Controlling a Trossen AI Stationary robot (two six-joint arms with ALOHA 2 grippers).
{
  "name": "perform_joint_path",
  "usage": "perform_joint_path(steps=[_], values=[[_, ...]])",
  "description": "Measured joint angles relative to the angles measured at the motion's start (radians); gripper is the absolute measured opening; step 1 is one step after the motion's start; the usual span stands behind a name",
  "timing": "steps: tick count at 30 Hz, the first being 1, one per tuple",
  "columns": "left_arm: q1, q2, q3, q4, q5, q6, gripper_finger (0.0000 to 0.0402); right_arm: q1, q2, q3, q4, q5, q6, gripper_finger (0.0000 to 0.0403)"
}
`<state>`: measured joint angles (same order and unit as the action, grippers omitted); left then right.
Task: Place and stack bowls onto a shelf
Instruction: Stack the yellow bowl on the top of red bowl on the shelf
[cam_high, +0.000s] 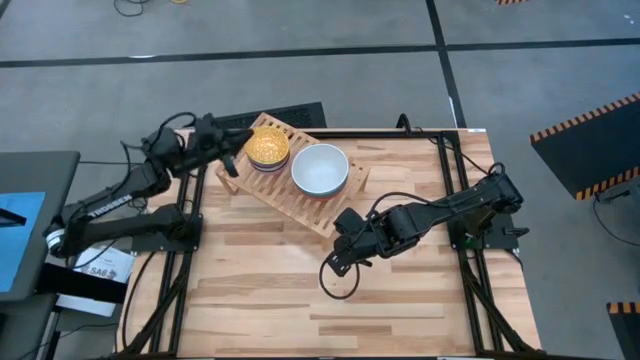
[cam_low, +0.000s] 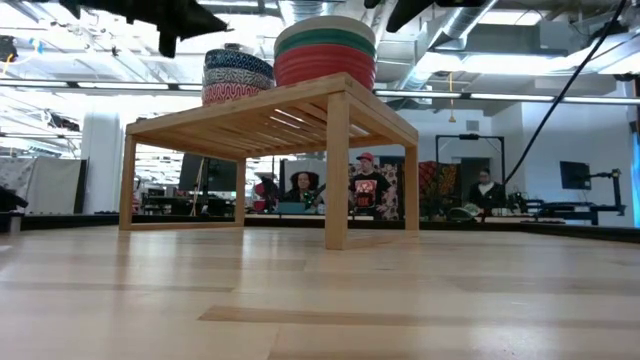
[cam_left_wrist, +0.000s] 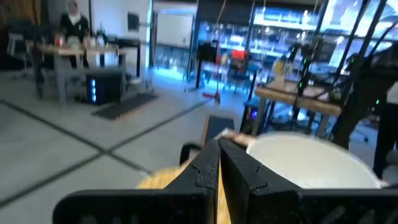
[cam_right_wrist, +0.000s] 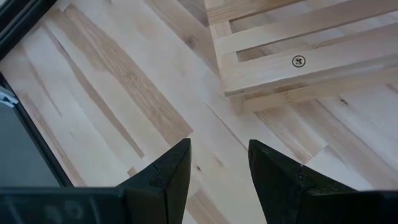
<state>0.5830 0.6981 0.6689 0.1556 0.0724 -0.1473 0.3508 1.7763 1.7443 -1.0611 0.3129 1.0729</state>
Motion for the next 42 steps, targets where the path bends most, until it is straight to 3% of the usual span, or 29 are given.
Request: perform_joint_path(steps=[10, 32, 38, 42], values=[[0.001, -0.013, -0.070, -0.037, -0.044, 0.018, 0.0000, 0.000, 0.000, 0.000, 0.003, 0.000, 0.002, 0.0186], [0.002, -0.013, -0.071, -0.075, -0.079, 0.033, 0.0000, 0.000, 0.000, 0.000, 0.026, 0.000, 0.022, 0.0186], [0.003, -0.025, 0.002, -0.077, -0.082, 0.047, 0.0000, 0.000, 0.000, 0.000, 0.024, 0.000, -0.008, 0.0186], [0.027, 0.058, 0.126, -0.164, -0.089, 0.041, 0.0000, -0.005, 0.000, 0.000, 0.023, 0.000, -0.032, 0.0186]])
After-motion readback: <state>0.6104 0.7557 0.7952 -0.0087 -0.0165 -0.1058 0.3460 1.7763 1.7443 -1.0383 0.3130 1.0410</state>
